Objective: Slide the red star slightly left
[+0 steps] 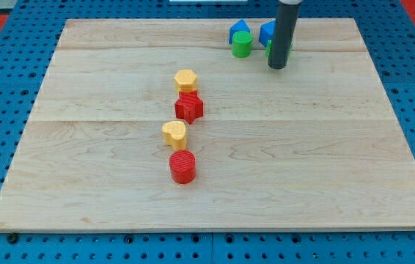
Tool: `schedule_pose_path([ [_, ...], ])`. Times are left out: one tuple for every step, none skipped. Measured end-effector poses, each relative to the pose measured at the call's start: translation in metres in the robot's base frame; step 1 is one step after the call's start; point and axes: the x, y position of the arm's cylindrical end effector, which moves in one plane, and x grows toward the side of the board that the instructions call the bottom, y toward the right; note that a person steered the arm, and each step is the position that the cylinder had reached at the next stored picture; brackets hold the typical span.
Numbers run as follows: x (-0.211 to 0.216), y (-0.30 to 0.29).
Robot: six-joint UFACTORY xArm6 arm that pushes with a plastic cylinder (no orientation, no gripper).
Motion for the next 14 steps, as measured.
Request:
schedule_pose_path([
  [0.026, -0.025],
  [0.027, -0.029],
  [0.027, -0.038],
  [0.027, -0.044],
  [0.027, -0.072],
  [0.027, -0.092],
  [0.027, -0.096],
  [0.027, -0.096],
  [0.027, -0.096],
  [0.048, -0.079],
  [0.095, -0.076],
  [0.093, -0.133],
  [0.093, -0.190],
  [0.093, -0.191],
])
